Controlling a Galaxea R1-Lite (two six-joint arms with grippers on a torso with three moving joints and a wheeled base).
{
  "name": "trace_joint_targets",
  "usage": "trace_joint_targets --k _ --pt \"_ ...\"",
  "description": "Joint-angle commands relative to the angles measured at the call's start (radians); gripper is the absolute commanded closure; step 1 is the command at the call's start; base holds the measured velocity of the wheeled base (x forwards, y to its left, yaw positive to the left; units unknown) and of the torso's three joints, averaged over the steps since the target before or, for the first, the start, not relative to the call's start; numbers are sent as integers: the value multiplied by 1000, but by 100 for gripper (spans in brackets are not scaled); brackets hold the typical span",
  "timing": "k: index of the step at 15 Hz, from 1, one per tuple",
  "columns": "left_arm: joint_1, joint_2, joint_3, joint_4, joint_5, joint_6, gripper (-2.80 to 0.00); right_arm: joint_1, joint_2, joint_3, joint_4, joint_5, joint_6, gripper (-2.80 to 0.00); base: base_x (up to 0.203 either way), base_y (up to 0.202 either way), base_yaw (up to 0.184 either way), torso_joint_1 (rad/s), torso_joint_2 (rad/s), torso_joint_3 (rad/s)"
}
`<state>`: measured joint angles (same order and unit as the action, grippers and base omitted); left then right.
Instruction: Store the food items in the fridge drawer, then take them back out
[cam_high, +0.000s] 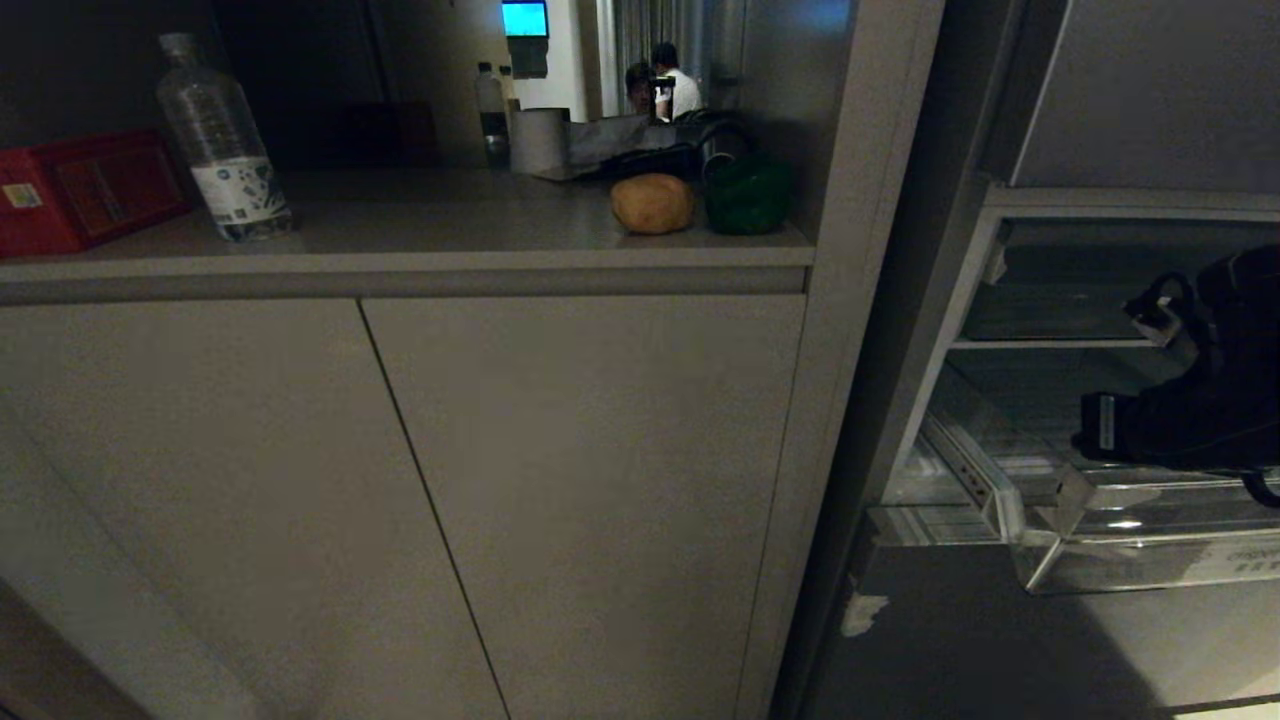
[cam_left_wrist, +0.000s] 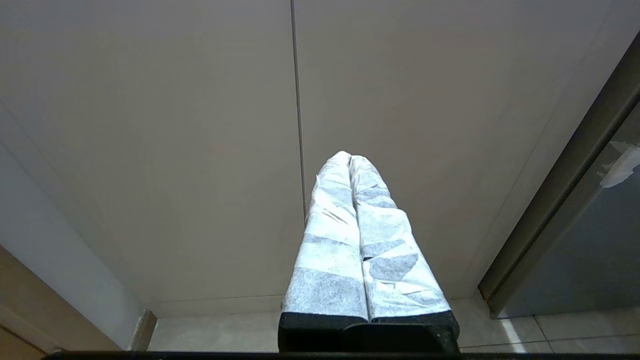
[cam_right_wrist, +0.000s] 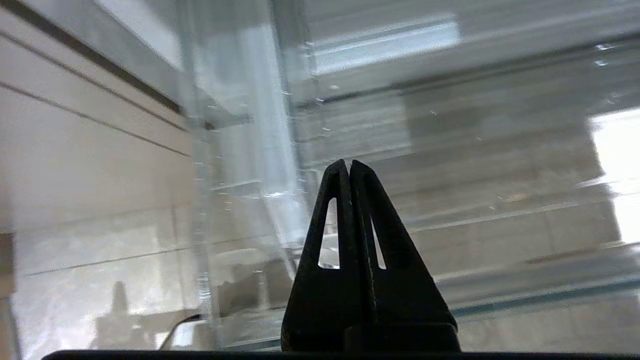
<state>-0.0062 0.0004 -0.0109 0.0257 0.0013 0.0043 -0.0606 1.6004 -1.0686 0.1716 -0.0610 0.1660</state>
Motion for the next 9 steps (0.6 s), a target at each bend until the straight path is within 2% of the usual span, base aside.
trace_joint_targets --k 1,4,9 --pt "0 0 0 0 0 0 0 -4 -9 7 35 -13 1 0 0 0 0 0 0 0" --pt "0 0 0 0 0 0 0 -4 -50 -5 151 -19 1 0 0 0 0 0 0 0" --pt "0 0 0 0 0 0 0 -4 -133 6 236 -22 -17 0 0 0 0 0 0 0"
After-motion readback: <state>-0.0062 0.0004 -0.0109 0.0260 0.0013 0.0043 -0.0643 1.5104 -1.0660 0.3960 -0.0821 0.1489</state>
